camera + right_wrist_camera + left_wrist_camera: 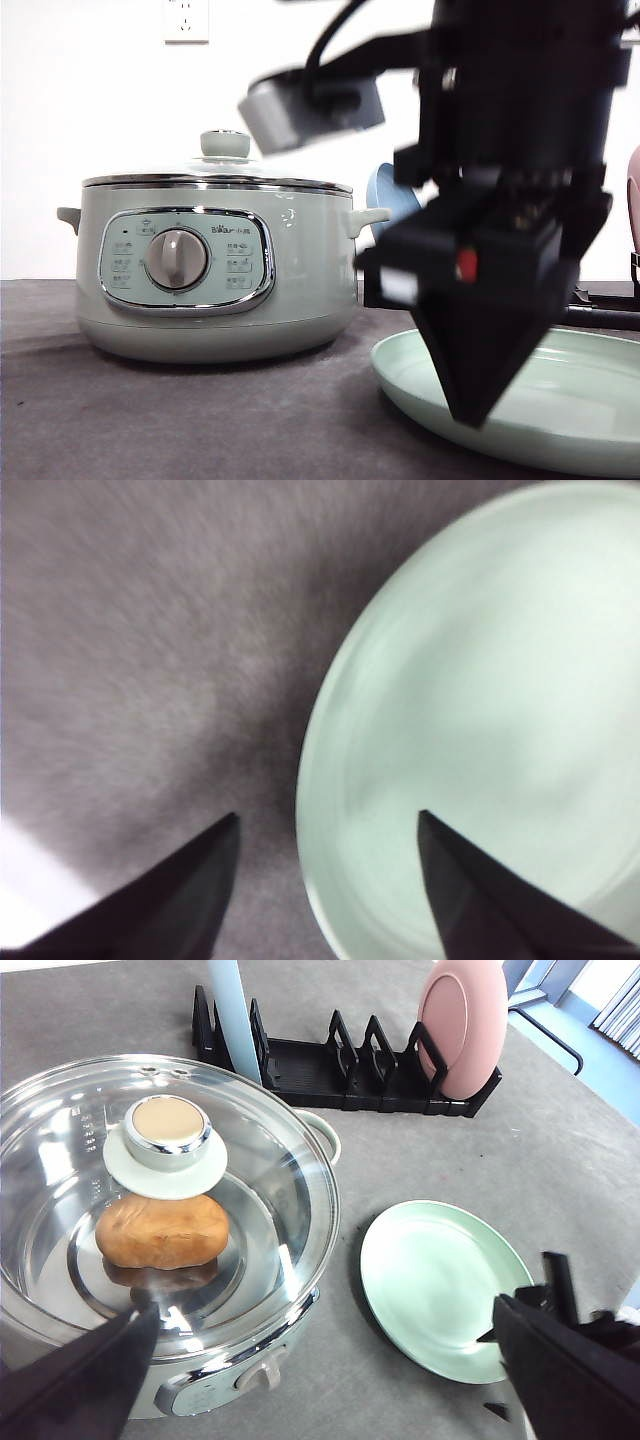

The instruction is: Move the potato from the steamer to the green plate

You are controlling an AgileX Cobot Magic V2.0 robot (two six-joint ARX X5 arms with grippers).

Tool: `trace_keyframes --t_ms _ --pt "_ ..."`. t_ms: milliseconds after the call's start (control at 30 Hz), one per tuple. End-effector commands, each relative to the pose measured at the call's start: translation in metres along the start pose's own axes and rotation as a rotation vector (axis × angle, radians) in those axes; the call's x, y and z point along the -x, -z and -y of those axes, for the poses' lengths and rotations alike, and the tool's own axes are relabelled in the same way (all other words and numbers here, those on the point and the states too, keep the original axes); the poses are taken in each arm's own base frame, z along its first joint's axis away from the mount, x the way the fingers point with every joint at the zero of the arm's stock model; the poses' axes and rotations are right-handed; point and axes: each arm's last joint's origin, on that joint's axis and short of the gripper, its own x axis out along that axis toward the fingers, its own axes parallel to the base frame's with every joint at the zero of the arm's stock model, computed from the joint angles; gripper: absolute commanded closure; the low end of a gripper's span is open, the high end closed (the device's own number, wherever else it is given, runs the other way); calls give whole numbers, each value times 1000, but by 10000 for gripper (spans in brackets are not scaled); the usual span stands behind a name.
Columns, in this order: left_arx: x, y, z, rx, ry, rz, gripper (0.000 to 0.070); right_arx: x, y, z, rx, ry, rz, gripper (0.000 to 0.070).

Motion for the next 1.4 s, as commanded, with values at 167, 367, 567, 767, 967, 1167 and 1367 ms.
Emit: trace_keyframes --t_ms 167,367,567,767,967,1167,1367 --pt "1 -5 1 -27 6 14 25 35 -3 15 -85 -174 128 313" --pt "1 -4 1 -26 6 10 24 62 5 53 -227 -242 262 283" --pt "1 -4 1 -25 6 9 25 87 22 97 -363 -276 409 279" --pt "1 -3 1 -17 6 -7 25 112 47 131 -468 -284 577 265" --pt "1 -3 1 -16 6 -8 25 134 75 146 -534 -265 717 221" --pt "1 -3 1 -16 6 -8 25 147 97 141 -559 -250 802 220" --pt "1 -3 1 -17 6 -8 25 144 117 131 -617 -269 840 220"
